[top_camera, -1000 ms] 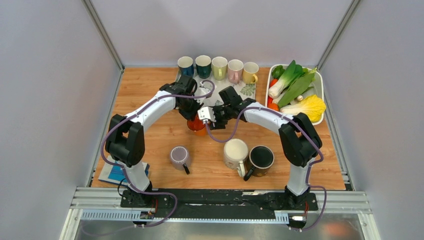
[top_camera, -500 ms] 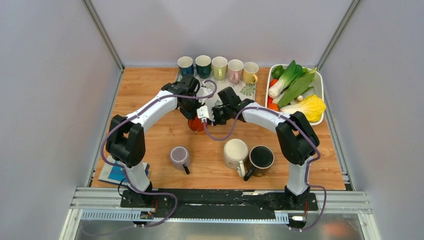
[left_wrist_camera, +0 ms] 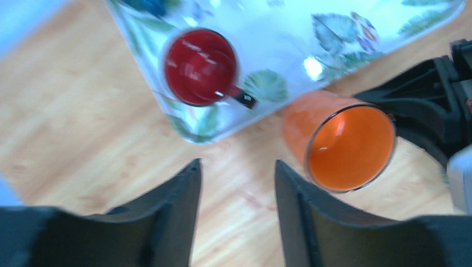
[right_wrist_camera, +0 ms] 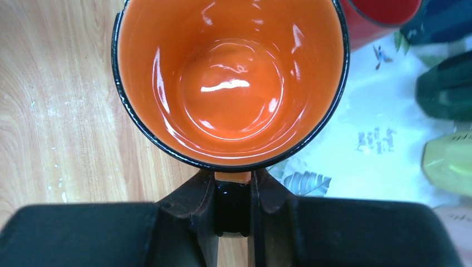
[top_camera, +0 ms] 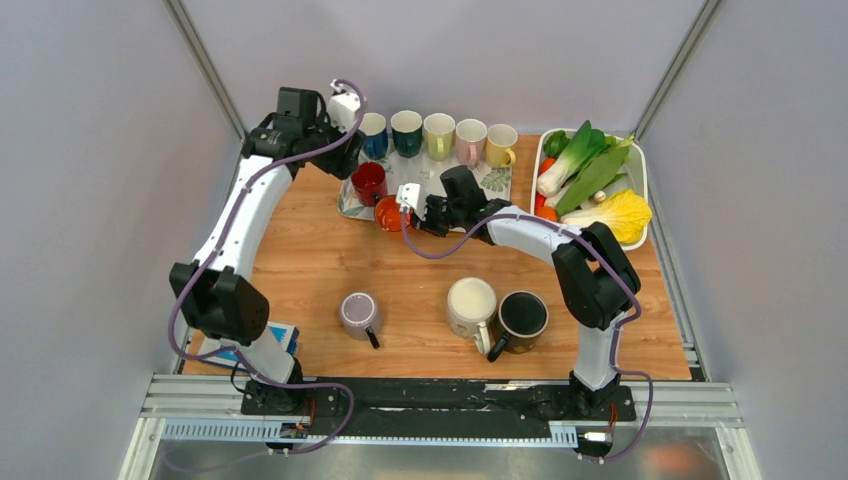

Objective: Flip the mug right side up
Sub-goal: Place the cup on the tray.

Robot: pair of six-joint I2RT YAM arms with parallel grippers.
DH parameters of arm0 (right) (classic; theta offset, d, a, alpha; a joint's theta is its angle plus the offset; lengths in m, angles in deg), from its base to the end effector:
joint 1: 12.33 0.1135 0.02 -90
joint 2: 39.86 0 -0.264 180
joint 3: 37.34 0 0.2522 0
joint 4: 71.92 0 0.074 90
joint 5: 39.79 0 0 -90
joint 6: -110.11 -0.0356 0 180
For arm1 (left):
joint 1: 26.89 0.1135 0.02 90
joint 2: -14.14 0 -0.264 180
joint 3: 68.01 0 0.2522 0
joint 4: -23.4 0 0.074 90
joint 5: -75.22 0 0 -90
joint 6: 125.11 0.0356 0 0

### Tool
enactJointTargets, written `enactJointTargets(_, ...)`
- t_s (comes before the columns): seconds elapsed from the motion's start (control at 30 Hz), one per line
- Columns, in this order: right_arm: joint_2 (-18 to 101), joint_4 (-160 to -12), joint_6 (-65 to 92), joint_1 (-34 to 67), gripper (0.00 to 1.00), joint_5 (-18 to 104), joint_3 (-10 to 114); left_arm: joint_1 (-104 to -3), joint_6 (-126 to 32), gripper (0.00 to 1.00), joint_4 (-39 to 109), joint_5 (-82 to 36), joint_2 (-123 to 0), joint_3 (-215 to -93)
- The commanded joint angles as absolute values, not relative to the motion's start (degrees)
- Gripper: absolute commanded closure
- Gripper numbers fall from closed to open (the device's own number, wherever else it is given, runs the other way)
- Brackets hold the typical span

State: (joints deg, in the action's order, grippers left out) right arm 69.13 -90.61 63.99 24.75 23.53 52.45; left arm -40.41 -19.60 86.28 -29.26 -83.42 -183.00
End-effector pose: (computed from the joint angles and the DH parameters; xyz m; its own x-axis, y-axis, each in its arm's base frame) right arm 0.3315 0.2706 0.2152 0.2162 -0.6129 -0.7600 -0.9317 0.1032 -0.3483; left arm 0.3591 -0.0955 0.3734 -0.5615 0.4013 -0.7236 0.5677 0.8231 0.0159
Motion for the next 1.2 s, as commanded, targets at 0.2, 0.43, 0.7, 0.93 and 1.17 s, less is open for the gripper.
enactJointTargets(0.2, 70.77, -76.62, 38.06, 22.77, 1.00, 33.61, 55.67, -40.11, -19.92, 0.36, 72.89, -29.62, -68.18, -172.61)
enactJointTargets(0.43, 74.71, -75.05, 23.83, 21.82, 1.00, 47.45, 58.97, -40.16, -19.17, 0.37, 71.58, -22.89, -63.54, -167.56)
enactJointTargets(0.7, 78.74, -75.37, 13.81, 22.45, 1.00, 52.41, 61.75, -40.12, -20.17, 0.34, 71.63, -21.98, -61.32, -165.06)
enactJointTargets(0.93, 83.23, -75.75, 11.71, 23.28, 1.00, 55.04, 64.64, -40.12, -19.56, 0.33, 70.92, -18.87, -58.49, -162.32)
enactJointTargets(1.17, 86.87, -76.84, 11.88, 24.02, 0.70, 54.97, 68.57, -39.99, -20.28, 0.34, 70.25, -19.45, -58.24, -161.23)
